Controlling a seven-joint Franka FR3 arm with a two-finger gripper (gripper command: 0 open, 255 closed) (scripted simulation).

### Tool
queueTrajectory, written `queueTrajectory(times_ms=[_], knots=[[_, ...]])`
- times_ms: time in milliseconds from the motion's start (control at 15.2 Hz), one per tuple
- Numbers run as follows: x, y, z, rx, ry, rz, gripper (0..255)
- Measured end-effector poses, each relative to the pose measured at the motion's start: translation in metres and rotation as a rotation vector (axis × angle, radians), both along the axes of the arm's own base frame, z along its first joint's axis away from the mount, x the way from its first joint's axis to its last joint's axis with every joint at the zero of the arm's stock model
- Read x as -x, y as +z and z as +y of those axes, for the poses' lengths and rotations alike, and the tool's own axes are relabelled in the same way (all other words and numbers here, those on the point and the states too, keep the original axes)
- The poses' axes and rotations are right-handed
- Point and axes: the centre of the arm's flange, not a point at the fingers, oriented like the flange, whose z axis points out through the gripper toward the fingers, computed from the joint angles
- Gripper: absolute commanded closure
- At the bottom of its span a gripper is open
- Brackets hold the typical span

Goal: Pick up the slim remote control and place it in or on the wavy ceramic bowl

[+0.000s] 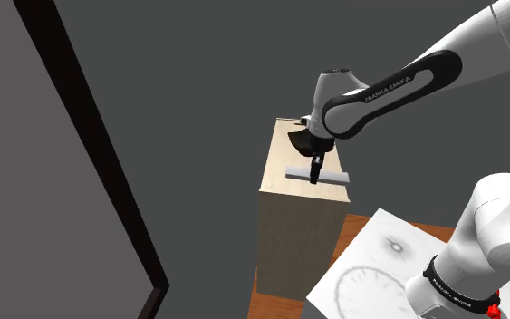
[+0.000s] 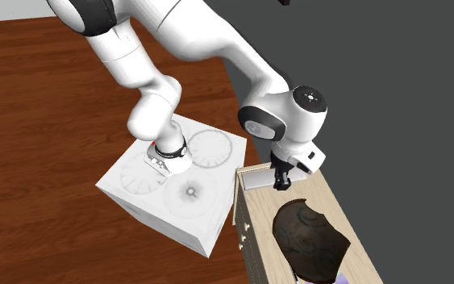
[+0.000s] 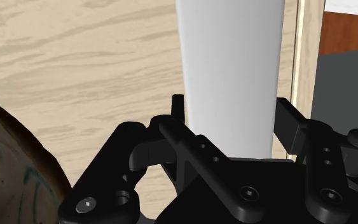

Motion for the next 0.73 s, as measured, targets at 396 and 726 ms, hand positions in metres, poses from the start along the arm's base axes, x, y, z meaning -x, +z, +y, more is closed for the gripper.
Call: queueTrajectory(times_ms=[396,726], knots=[[-0.001,0.032,0.000,0.000,0.000,0.000,255],[-0.001,0.057,0.000,0.000,0.000,0.000,255]])
